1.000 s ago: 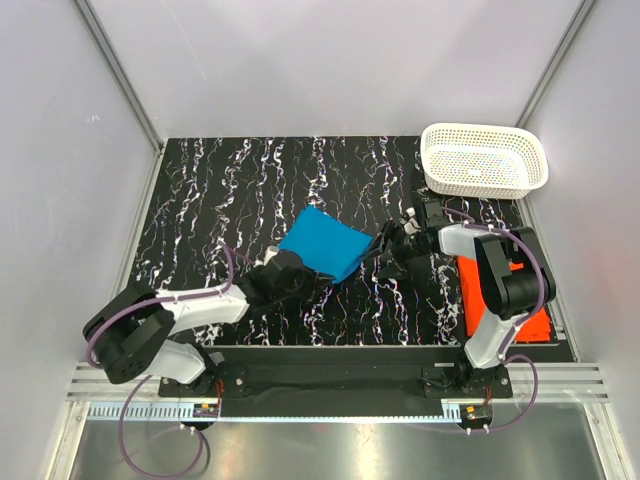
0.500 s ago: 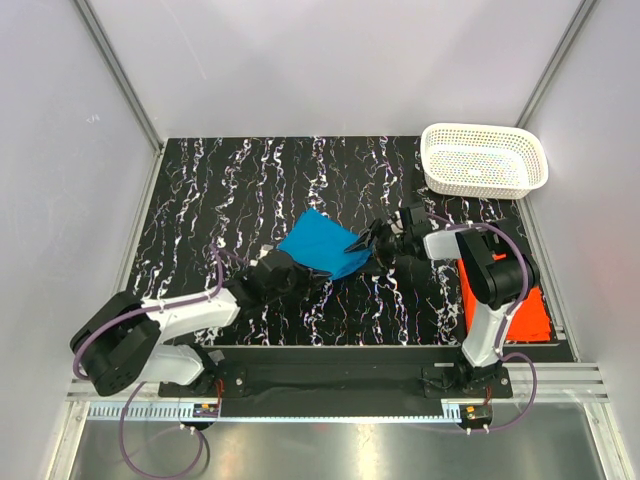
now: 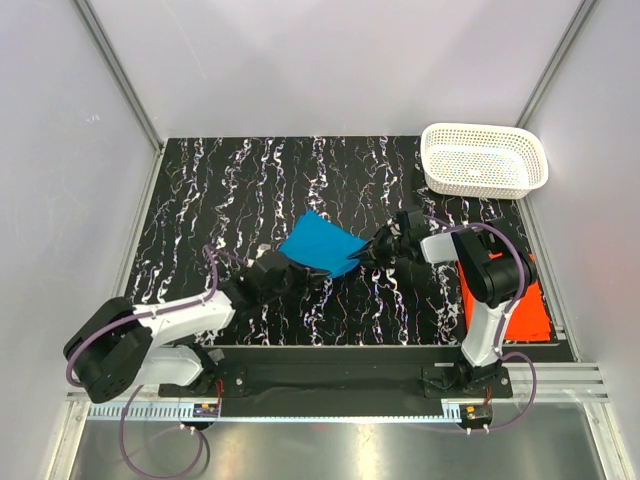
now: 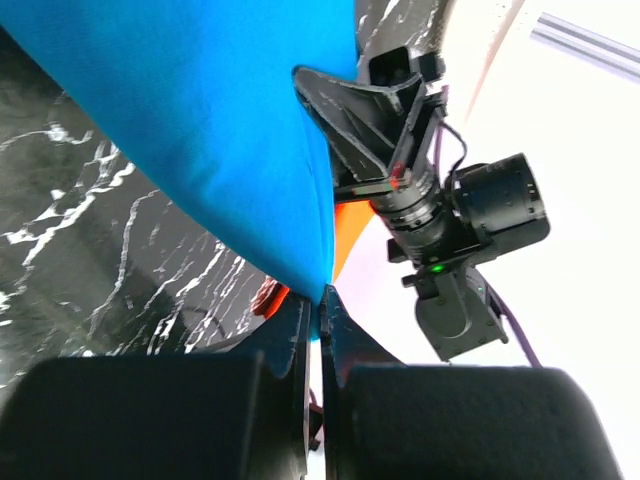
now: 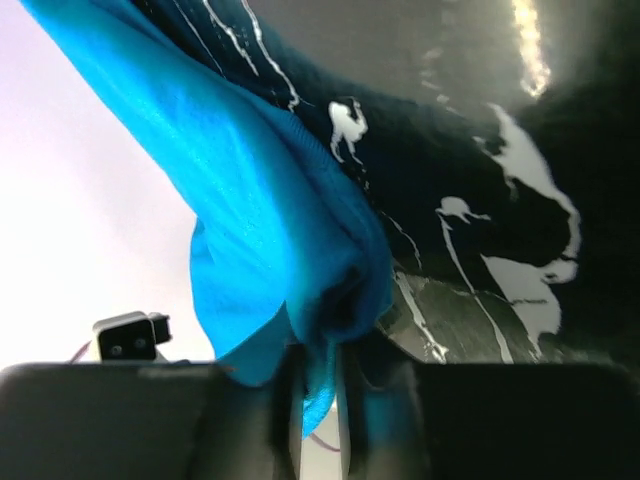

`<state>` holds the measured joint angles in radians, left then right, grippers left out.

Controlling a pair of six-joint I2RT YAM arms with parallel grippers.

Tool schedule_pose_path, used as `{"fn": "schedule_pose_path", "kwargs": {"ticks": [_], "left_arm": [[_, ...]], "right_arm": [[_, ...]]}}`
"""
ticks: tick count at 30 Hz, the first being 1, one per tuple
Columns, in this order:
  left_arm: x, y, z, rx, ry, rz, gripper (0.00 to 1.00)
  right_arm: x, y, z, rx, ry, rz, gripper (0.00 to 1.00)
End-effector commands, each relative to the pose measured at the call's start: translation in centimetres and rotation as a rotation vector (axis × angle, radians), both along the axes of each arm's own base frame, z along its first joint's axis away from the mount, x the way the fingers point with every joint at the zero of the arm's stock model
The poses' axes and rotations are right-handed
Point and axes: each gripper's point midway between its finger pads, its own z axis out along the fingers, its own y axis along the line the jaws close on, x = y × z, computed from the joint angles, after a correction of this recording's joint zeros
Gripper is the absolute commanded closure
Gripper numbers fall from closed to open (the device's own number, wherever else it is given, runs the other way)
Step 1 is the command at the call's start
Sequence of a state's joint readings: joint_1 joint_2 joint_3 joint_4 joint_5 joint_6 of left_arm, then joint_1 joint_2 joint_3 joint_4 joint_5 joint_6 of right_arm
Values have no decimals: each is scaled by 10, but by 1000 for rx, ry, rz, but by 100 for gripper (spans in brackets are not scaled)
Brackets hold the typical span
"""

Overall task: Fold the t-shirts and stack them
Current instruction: Neatly place the folded tshirt to the corner

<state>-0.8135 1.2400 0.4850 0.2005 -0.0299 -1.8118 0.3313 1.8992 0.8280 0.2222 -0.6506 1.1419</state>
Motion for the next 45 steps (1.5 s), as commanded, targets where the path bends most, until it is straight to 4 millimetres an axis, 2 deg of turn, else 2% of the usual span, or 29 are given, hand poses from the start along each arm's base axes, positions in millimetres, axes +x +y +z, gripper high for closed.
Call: {"fn": "schedule_pose_path", "kwargs": {"ticks": [1,4,5,6,8,10,11,12,14,15,16,17,18,20,22,23,25,26,27,30,31,32,34,39,40,45], "left_arm": [[-10,-2,10,-50,-20,-48,97],[-22,1,0,7,9,-101,87],[-25,3,1,20,5,-112,81],[-30,8,-6,59,-1,-133,77],[-34,11,0,65,-48,-155,72],[-43,12,5,102,-116,-204,67],[-45,14,17,103,-157,-216,66],[-51,17,16,153,-167,-248,66],[-61,19,22,180,-195,-291,66],[-66,22,28,190,-219,-317,66],[-71,21,31,185,-230,-341,65],[-78,19,34,170,-234,-379,65],[-81,18,37,168,-257,-411,64],[-90,15,46,151,-290,-477,63],[-95,12,53,169,-336,-545,63],[-99,9,55,168,-341,-587,63],[-103,5,73,186,-400,-663,63],[-107,1,76,184,-410,-718,63],[-108,-2,91,194,-478,-764,63],[-112,-5,106,226,-545,-872,64],[-111,-5,110,230,-563,-890,64],[-114,-7,112,221,-575,-923,64],[-113,-5,121,209,-615,-958,64],[-107,10,123,197,-643,-982,64],[-99,18,122,199,-637,-955,64],[-86,35,120,152,-617,-934,65]], "right_arm": [[22,-5,1,-89,-130,-10,90],[25,-15,17,-178,-192,2,96],[19,-22,17,-218,-169,0,98],[22,-29,28,-255,-203,-29,99],[12,-41,28,-317,-186,-32,100],[15,-54,44,-382,-245,-53,100],[11,-64,44,-427,-235,-73,100],[11,-69,59,-431,-270,-90,100],[7,-87,67,-471,-262,-129,100],[8,-96,81,-487,-296,-165,100],[8,-104,87,-510,-314,-176,100],[7,-121,89,-557,-299,-209,100],[5,-130,100,-576,-325,-227,100],[4,-148,108,-626,-328,-249,100],[10,-172,124,-661,-346,-301,100],[4,-180,125,-683,-312,-307,100],[4,-202,134,-726,-296,-369,100],[5,-208,143,-737,-299,-389,100],[5,-217,148,-759,-297,-414,100],[5,-242,159,-819,-265,-461,100],[6,-257,163,-829,-254,-497,100],[8,-263,168,-826,-257,-508,100],[12,-279,166,-822,-214,-525,100],[15,-301,173,-826,-170,-548,100],[15,-304,176,-835,-176,-545,100],[13,-329,183,-827,-150,-552,100]]}}
